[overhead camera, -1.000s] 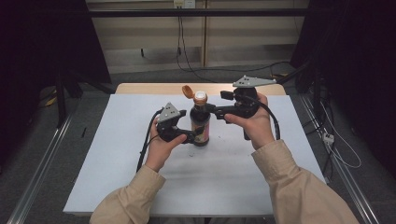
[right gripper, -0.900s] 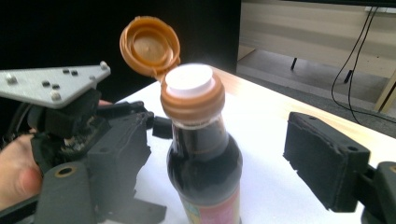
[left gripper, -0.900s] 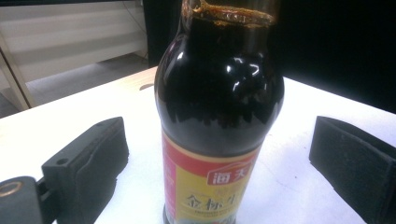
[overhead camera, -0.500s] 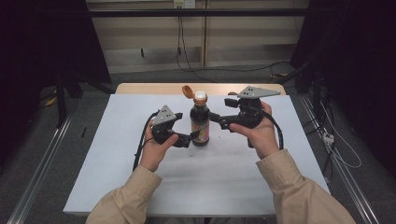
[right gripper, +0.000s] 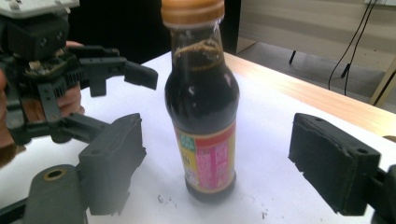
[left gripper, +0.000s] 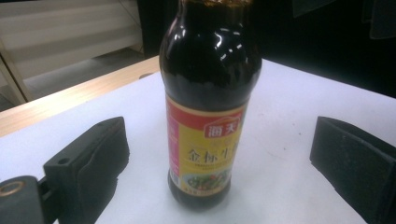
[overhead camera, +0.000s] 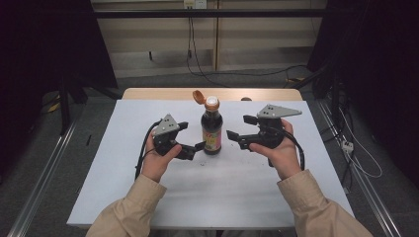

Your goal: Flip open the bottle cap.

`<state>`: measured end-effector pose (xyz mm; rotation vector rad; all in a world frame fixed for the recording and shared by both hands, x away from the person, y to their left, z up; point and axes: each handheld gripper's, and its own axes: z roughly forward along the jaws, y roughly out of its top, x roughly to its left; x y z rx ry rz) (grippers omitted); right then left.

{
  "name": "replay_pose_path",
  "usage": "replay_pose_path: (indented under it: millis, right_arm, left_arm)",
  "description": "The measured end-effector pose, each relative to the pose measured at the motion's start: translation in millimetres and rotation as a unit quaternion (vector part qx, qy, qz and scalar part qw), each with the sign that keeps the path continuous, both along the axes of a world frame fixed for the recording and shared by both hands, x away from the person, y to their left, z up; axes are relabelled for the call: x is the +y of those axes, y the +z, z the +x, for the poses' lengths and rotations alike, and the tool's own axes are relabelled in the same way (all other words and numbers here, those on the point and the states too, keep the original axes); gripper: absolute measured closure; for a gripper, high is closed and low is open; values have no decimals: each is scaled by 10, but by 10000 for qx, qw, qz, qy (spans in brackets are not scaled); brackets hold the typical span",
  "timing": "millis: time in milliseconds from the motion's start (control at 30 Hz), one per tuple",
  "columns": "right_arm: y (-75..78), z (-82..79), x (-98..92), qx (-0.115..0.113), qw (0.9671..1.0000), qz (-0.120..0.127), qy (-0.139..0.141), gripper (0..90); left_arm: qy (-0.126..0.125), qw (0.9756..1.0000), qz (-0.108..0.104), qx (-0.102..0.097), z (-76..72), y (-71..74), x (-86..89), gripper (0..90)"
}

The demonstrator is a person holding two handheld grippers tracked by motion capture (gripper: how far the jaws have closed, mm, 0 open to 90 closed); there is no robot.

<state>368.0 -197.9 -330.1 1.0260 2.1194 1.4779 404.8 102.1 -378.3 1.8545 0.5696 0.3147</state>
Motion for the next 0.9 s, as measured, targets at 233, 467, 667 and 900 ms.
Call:
replay_pose_path:
  millis: [233,467,667,900]
  right_arm:
    - [-74,-57,-33,-22,10000,-7,-16,173]
    - [-142,-120,-80,-51,9999,-82,-59,173]
    - [-209,-168,-161,-12,9999,-35,-105,173]
    - [-288,-242,-235,16,9999,-45,-127,173]
  left_arm:
    - [-25,10000,27,-14,-53,-27,94,43]
    - [-54,10000,6,46,-81,-42,164,45]
    - [-69,10000,13,36,-121,-41,221,45]
    - [-87,9999,48,58,-151,-77,242,45]
